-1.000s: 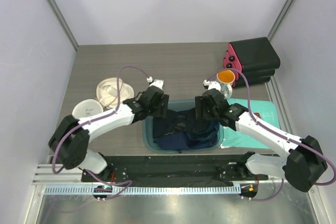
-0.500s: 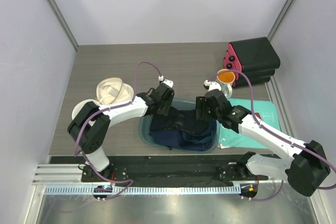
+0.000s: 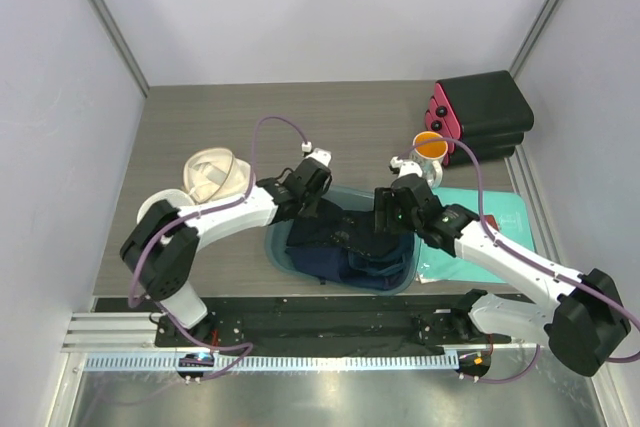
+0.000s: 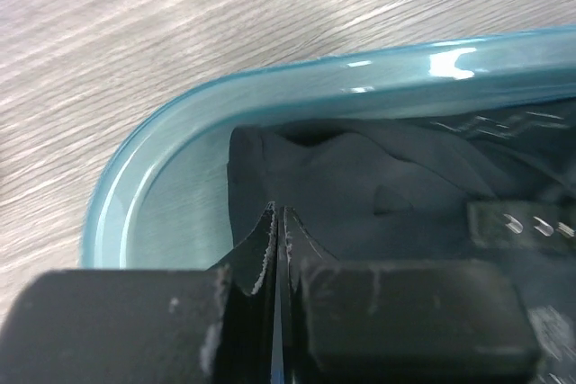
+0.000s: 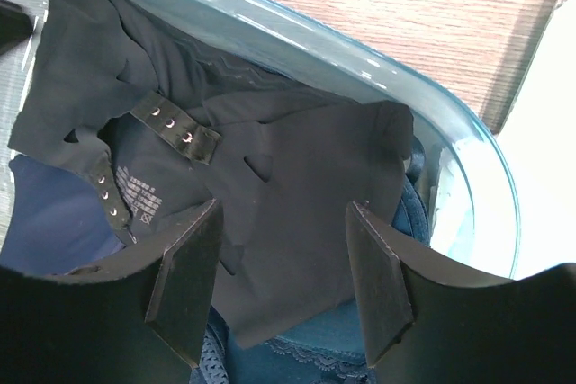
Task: Place the bra in the laundry bag and zip it closed
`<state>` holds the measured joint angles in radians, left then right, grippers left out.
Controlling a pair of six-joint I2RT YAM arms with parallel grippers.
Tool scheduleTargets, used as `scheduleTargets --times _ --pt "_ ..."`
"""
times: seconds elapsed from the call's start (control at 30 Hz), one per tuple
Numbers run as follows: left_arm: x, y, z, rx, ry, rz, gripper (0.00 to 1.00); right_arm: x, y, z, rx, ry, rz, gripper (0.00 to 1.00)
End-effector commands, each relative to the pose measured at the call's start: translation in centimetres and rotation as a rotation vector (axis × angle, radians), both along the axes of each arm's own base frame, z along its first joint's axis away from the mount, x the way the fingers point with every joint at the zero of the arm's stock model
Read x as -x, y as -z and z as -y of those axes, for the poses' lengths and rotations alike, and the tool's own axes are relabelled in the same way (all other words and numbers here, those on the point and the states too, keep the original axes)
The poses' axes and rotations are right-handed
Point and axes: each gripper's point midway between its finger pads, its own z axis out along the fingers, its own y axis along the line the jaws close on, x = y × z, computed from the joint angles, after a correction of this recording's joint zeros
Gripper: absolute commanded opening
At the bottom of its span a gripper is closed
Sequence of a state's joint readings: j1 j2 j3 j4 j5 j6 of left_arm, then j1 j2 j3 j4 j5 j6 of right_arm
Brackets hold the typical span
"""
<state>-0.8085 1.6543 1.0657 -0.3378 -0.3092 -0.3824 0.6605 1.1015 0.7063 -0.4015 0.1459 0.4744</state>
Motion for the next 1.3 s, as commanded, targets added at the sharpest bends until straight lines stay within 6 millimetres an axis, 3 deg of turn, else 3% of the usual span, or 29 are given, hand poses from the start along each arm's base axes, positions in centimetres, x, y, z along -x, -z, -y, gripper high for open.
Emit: scheduleTargets --times 0.0,0.03,0.17,0.27,0.4,0.53,0.87,1.17,1.27 --pt "-0.2 -6.0 0.2 0.101 -0.029 0.151 0.00 -0.5 -1.6 -0.2 -0.050 0.017 0.056 0.62" --pt "0.0 -7.8 0.0 0.140 -0.039 0.183 0.00 -0.5 -1.8 -0.1 -0.053 0.019 0.061 0.62" --pt "0.7 -11.0 -0.8 0.209 -0.054 0.254 0.00 -0.6 -2.1 -0.3 -0.058 0.011 0.066 0.62" --pt "1.3 -12.1 0.0 0.234 0.010 0.230 0.00 -0.9 -2.1 -0.4 -0.049 0.015 0.069 0.62" --pt "2.3 -12.8 1.0 0.321 0.023 0.194 0.05 -2.9 -1.4 1.4 0.051 0.123 0.101 0.61" --pt "3.5 -12.9 1.8 0.451 0.036 0.186 0.08 -4.2 -1.1 2.0 0.120 0.164 0.117 0.47" --pt "4.8 -12.3 1.0 0.461 0.030 0.151 0.08 -4.8 1.4 4.6 0.261 0.238 0.130 0.46" --pt "5.1 -12.5 0.5 0.448 0.039 0.158 0.08 -5.1 2.5 2.5 0.164 0.158 0.172 0.39" --pt "5.1 -12.8 0.0 0.438 0.031 0.172 0.09 -5.3 2.2 2.0 0.147 0.133 0.185 0.24"
